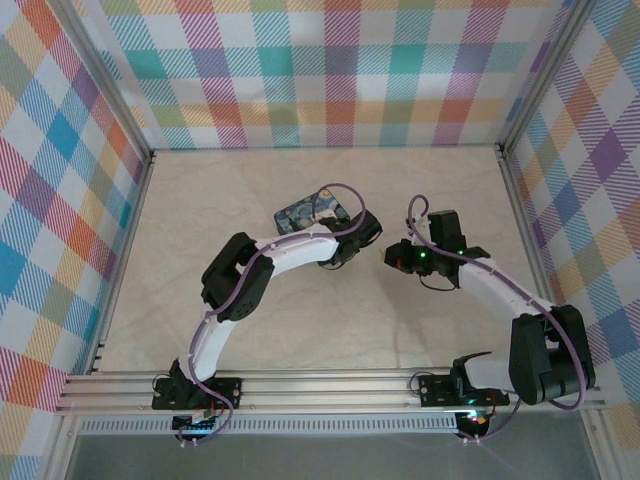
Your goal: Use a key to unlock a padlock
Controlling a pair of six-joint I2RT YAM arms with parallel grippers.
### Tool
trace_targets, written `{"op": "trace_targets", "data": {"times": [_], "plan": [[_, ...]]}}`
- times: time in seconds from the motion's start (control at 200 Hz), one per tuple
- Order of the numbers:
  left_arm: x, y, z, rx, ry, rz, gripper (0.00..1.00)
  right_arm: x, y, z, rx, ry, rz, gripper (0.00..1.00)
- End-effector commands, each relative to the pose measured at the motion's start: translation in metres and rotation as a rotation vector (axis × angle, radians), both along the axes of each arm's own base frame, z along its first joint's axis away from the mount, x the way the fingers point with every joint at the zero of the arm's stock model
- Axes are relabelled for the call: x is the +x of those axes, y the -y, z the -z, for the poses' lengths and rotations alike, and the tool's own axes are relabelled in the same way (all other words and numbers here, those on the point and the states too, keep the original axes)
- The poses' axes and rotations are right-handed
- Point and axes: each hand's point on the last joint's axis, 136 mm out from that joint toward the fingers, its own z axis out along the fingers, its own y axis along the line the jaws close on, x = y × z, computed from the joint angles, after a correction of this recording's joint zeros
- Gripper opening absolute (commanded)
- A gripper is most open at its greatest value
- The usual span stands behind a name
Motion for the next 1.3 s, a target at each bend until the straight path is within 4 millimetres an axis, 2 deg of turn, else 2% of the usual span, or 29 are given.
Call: {"op": "trace_targets", "data": {"times": [0.0, 0.305, 0.47, 0.595, 0.665, 0.795, 1.075, 1.295], "plan": [[-0.003, -0.017, -0.001, 0.081, 0.013, -0.072, 0.6, -0.004, -0.001, -0.01, 0.03, 0.025, -0.02, 0.0], [0.0, -0.01, 0.021, 0.057, -0.004, -0.064, 0.49, -0.009, 0.001, -0.015, 0.04, 0.029, -0.026, 0.0], [0.005, -0.008, 0.02, 0.029, 0.024, -0.064, 0.32, -0.017, -0.001, -0.007, 0.055, 0.003, -0.048, 0.0], [0.004, -0.009, 0.007, 0.009, 0.028, -0.04, 0.24, -0.026, -0.007, -0.006, 0.094, -0.017, -0.087, 0.0], [0.003, -0.007, -0.007, -0.01, 0.023, 0.003, 0.21, -0.033, -0.009, -0.003, 0.109, -0.032, -0.104, 0.0], [-0.001, 0.0, -0.032, -0.077, -0.009, 0.102, 0.19, -0.041, -0.01, 0.001, 0.123, -0.041, -0.117, 0.0], [-0.02, 0.003, -0.06, -0.307, -0.145, 0.215, 0.15, -0.048, -0.021, 0.001, 0.146, -0.039, -0.152, 0.0], [-0.032, 0.013, -0.068, -0.586, -0.304, 0.211, 0.14, -0.064, -0.069, -0.027, 0.204, 0.1, -0.342, 0.0]]}}
